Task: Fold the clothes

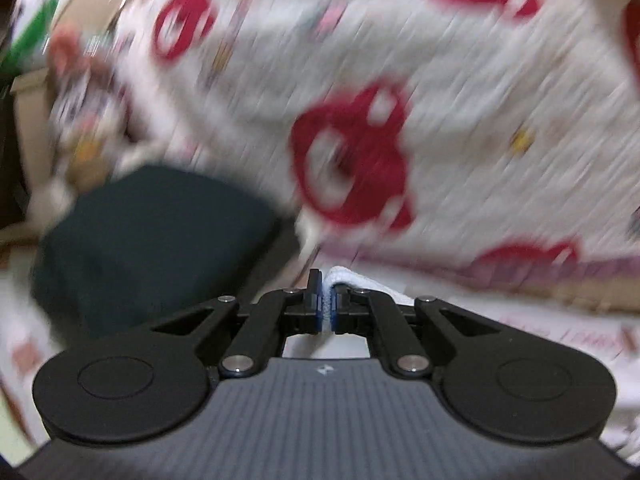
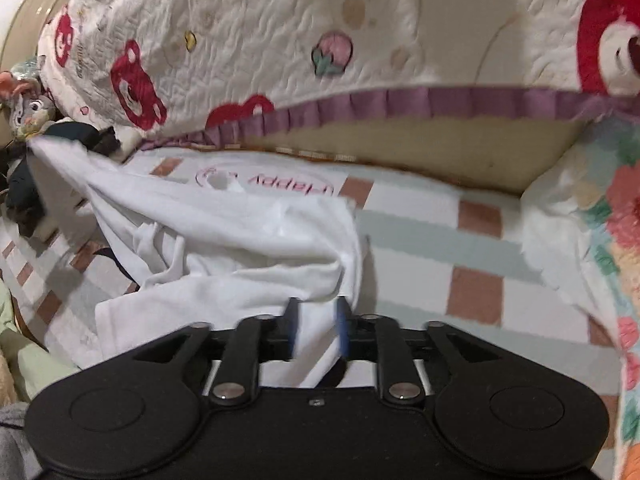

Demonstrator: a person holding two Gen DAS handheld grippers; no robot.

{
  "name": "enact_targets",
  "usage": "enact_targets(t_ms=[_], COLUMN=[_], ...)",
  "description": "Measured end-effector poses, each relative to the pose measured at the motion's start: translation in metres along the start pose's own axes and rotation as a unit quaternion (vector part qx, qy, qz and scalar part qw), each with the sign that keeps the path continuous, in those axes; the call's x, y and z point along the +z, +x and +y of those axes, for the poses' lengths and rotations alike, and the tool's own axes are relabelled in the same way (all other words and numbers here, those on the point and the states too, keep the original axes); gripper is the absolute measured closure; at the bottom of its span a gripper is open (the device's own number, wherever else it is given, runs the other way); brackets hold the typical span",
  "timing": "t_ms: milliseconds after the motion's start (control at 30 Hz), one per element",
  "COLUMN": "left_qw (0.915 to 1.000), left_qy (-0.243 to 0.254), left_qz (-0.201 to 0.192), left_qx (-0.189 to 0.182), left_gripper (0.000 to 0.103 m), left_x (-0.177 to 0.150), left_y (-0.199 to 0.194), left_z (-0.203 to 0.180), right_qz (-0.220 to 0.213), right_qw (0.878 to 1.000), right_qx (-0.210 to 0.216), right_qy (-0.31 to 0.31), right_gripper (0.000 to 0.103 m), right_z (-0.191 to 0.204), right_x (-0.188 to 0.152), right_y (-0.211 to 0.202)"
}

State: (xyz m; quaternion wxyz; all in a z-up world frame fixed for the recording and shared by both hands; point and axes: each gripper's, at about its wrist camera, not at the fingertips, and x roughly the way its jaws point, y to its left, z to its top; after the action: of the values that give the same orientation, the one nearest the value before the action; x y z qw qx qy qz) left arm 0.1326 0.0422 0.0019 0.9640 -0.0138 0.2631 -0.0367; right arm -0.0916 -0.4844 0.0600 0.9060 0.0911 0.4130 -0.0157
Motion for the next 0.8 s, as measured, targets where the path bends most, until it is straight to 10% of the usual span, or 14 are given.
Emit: enact_targets(t_ms=[200, 333, 600, 800], left_qw=[0.9964, 0.9963, 0.9986, 0.9919], left_qy=[0.027, 0.028, 0.02, 0.083], left_qz=[0.08, 0.081, 0.042, -0.061], left_qx=[-0.009, -0.009, 0.027, 0.074], left_gripper=[0.1, 0.1, 0.099, 0.099], left_x=[-0.027, -0.031, -0.023, -0.01], left_y=[0.031, 0.038, 0.041, 0.028], left_z=[-0.017, -0.025, -0.011, -0.016], right_qz=[0.009, 0.013, 0.101, 0.102], right_qw=[0.996, 0.994, 0.988, 0.99], right_qx=[-0.036, 0.026, 0.096, 0.091], right_qy=[0.078, 0.107, 0.061, -0.036], right_gripper=[0.054, 0.042, 0.042, 0.042], right_z=[0.014, 0.025, 0.081, 0.125], right_x=[0.009, 0.012, -0.006, -0.009], right_y=[0.014, 0.015, 0.037, 0.043])
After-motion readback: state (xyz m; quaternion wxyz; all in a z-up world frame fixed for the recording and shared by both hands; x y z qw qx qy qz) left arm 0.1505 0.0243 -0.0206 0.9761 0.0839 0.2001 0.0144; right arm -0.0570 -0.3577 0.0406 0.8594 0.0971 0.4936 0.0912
